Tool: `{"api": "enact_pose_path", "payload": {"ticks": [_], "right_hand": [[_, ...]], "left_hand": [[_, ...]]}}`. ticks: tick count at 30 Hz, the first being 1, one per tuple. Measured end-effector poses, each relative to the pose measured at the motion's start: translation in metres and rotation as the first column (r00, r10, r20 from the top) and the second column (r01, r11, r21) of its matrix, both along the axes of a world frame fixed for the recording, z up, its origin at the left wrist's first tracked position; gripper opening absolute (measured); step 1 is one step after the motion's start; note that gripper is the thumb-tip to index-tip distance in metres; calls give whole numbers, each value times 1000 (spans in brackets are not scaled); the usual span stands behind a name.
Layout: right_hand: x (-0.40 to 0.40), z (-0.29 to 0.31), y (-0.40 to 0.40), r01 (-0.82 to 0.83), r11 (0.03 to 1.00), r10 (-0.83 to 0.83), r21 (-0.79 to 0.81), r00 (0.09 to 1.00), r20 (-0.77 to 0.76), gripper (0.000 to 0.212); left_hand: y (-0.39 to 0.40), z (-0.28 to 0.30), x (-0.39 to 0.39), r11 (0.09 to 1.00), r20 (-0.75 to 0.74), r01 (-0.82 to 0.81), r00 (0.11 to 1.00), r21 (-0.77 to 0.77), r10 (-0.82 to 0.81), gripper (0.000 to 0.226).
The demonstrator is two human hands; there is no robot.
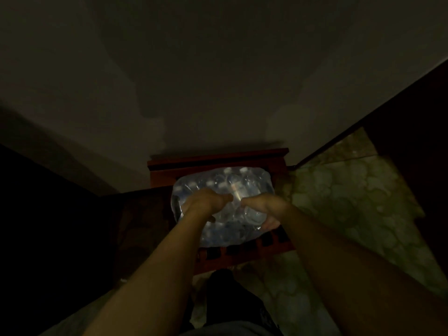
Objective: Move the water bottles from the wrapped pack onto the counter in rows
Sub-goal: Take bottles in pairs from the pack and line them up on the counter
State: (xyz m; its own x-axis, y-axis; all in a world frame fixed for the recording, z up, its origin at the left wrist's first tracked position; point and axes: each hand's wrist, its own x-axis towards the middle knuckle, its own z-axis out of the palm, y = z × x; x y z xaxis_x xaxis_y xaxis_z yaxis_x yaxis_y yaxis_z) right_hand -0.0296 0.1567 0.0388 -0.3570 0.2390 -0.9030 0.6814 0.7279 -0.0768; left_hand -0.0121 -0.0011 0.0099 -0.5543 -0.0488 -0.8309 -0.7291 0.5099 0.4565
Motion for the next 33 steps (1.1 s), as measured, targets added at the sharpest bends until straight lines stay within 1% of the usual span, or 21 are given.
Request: {"api": "enact_pose_path", "payload": {"ticks": [2,5,7,10,12,14,15,16,19,20,21,23,24,27,28,30,32,33], "right_hand": [[-5,17,-2,-5,1000,6,24,999,-53,43],[-9,39,-3,18,1000,-16,16,992,-121,49],[-11,54,-3,49,998,-54,-30,982,-183,47],[-15,77,-6,26,999,-37,-47,966,-257,41],[-19,94,-8,21,998,-36,-56,956,-291,39],[-21,107,-8,42,993,-76,-109,941,-329,38],[-19,111,-8,75,985,-125,-158,934,-335,38],[-17,116,-6,111,968,-182,-223,927,-329,39],[-8,127,-5,174,882,-323,-438,901,-292,52],[-6,132,-6,170,848,-352,-502,889,-294,55],[-4,138,-9,154,815,-375,-559,875,-305,55],[1,150,-17,105,748,-405,-655,854,-325,48],[4,156,-21,81,709,-419,-700,847,-327,45],[16,171,-33,-2,585,-450,-811,831,-327,47],[20,178,-38,-38,539,-453,-841,830,-327,49],[28,193,-48,-113,430,-451,-896,833,-321,48],[34,213,-60,-170,296,-455,-940,840,-295,47],[37,224,-65,-186,232,-457,-955,845,-276,53]], "left_hand": [[-5,9,-1,992,-12,-94,995,79,95,67],[-16,23,-3,958,-34,-230,970,174,239,70],[-24,32,0,948,-22,-240,968,211,250,69],[-33,48,7,948,-41,-223,970,225,238,66],[-37,57,9,935,-62,-256,958,243,279,59],[-42,68,13,895,-59,-325,932,307,359,50],[-44,72,15,869,-51,-357,917,343,397,50],[-48,77,20,838,-46,-389,898,383,438,57],[-56,90,35,736,-22,-457,843,500,538,97],[-59,96,37,725,-37,-453,835,519,548,98],[-63,103,38,726,-64,-438,833,531,549,93],[-70,116,42,729,-110,-431,818,532,565,73],[-73,123,45,727,-131,-429,809,537,574,67],[-80,146,58,700,-208,-398,764,593,611,60],[-83,156,64,706,-252,-372,751,602,610,58],[-91,179,76,752,-365,-298,732,587,575,53],[-103,206,87,773,-466,-241,680,587,566,51],[-110,221,93,778,-515,-211,644,592,566,49]]}}
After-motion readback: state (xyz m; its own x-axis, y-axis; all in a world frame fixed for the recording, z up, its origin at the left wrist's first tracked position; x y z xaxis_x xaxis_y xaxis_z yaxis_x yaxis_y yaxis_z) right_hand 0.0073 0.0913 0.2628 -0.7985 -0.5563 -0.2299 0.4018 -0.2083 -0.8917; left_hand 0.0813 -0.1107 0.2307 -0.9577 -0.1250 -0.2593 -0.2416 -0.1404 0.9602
